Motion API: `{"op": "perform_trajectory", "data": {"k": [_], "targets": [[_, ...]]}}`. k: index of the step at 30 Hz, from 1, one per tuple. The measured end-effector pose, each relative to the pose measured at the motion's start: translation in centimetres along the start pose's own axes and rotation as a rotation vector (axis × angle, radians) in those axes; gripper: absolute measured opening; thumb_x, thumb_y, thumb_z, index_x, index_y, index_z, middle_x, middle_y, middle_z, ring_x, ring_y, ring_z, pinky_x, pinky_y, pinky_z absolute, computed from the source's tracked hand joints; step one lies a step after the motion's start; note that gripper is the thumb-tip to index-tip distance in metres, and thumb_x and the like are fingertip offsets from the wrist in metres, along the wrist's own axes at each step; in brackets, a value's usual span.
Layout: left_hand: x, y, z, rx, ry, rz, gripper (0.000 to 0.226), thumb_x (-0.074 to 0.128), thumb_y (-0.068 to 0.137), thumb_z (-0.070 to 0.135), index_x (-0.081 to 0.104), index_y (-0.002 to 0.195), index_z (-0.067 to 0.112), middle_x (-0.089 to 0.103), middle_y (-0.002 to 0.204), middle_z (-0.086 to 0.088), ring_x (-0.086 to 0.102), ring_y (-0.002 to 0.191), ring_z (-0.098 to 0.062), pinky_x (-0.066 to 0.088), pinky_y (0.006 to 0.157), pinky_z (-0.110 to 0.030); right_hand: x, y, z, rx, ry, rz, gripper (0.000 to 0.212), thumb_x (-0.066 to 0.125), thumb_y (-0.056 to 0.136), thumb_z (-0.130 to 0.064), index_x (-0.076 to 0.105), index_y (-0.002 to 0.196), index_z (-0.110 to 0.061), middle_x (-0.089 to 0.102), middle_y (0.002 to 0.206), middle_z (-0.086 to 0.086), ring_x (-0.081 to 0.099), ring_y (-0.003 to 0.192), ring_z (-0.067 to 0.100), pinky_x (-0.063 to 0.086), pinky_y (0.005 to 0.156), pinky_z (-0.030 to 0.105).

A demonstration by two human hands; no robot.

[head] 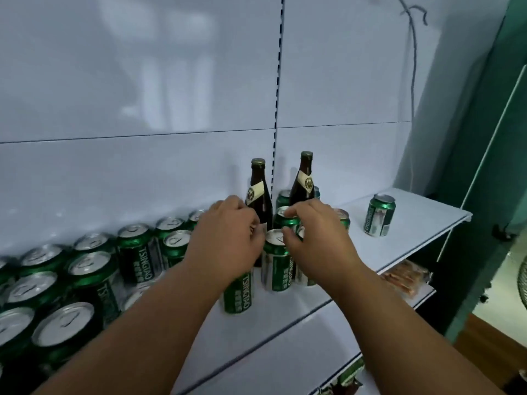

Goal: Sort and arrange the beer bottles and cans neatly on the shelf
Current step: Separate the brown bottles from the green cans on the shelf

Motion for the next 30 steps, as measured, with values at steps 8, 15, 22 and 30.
{"op": "perform_trajectory", "data": {"k": [8, 15, 22, 30], "targets": [[5.8, 8.9, -1.5, -0.606, -0.419, -0.088, 0.061, 0.065, 0.086, 0.047, 0.045, 0.139, 0.025, 0.059, 0.130, 0.000, 0.059, 0.114, -0.023, 0.049, 0.097, -0.040, 3.0, 7.5, 6.6, -0.204, 0.047, -0.244, 0.017, 0.051, 0.097, -0.023, 0.063, 0.109, -0.019, 0.058, 0.105, 0.000, 0.054, 0.098, 0.019, 0.046, 0.084, 0.034], [6.8, 11.7, 0.2, -0.675, -0.644, 0.167, 0.015, 0.068, 0.087, 0.038, 0.065, 0.091, 0.024, 0.072, 0.091, -0.001, 0.068, 0.090, -0.022, 0.054, 0.089, -0.042, 4.9, 10.2, 8.6, -0.367, 0.146, -0.344, 0.016, 0.058, 0.093, -0.033, 0.064, 0.101, -0.020, 0.057, 0.101, -0.002, 0.055, 0.095, 0.017, 0.048, 0.085, 0.035], [-1.8, 14.0, 4.5, -0.507, -0.638, 0.540, 0.007, 0.067, 0.085, 0.027, 0.063, 0.081, 0.023, 0.073, 0.077, -0.001, 0.071, 0.078, -0.020, 0.058, 0.081, -0.042, 5.7, 11.0, 6.4, -0.272, 0.582, -0.326, 0.078, 0.078, 0.072, -0.054, 0.042, 0.137, -0.030, 0.045, 0.127, -0.011, 0.047, 0.118, 0.009, 0.042, 0.102, 0.029], [-9.0, 9.1, 4.1, -0.588, -0.855, 0.541, 0.010, 0.064, 0.088, 0.010, 0.058, 0.081, 0.014, 0.073, 0.076, -0.009, 0.072, 0.076, -0.024, 0.057, 0.083, -0.044, 4.6, 8.5, -2.1, -0.226, 0.944, -0.402, 0.061, 0.087, 0.066, -0.036, 0.041, 0.106, -0.041, 0.064, 0.092, -0.017, 0.065, 0.078, -0.003, 0.058, 0.065, 0.021]]}}
Point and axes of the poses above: each hand's wrist, its own y-axis towards the middle knuckle, its own x-axis out of the palm, z = x × y, the point moved 3 cm from there along y, towards the middle knuckle
